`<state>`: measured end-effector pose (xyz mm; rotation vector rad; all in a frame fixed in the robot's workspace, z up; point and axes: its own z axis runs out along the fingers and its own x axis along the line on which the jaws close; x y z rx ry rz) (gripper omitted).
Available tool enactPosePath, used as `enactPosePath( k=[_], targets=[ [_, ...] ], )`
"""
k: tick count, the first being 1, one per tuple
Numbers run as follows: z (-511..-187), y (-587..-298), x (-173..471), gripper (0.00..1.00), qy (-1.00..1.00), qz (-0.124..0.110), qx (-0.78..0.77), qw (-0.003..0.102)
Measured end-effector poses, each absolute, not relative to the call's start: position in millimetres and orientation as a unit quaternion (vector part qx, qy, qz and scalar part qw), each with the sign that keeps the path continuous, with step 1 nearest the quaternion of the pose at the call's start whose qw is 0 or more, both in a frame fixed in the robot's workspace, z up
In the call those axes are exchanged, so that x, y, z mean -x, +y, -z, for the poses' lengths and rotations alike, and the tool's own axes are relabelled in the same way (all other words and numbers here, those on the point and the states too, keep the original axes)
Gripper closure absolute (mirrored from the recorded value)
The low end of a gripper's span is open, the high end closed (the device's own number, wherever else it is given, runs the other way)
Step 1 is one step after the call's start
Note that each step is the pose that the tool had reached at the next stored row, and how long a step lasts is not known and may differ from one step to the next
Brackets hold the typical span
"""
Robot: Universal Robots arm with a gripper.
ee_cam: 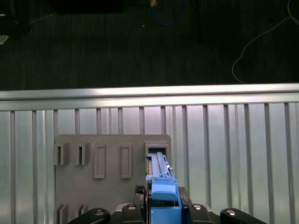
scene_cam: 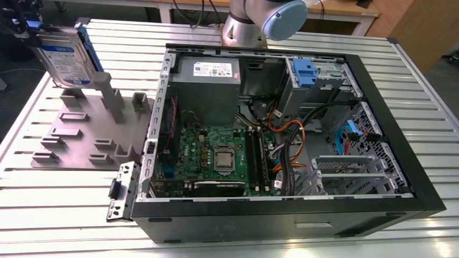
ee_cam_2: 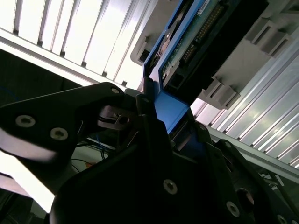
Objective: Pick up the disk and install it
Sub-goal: 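Pick up the disk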
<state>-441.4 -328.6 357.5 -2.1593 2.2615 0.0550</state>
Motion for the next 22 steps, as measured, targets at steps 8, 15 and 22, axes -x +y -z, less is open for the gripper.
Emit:
enactPosePath(
  k=[8,15,22],
  targets=[
    [-363.8,-328.6,441.4,0.64,0.723,-0.018,0.690,0.007],
    [-371.2,-328.6,441.4,0.64,0.723,-0.018,0.690,0.007],
    [-377.1,-328.6,441.4,0.64,0.723,-0.018,0.690,0.007]
  ],
)
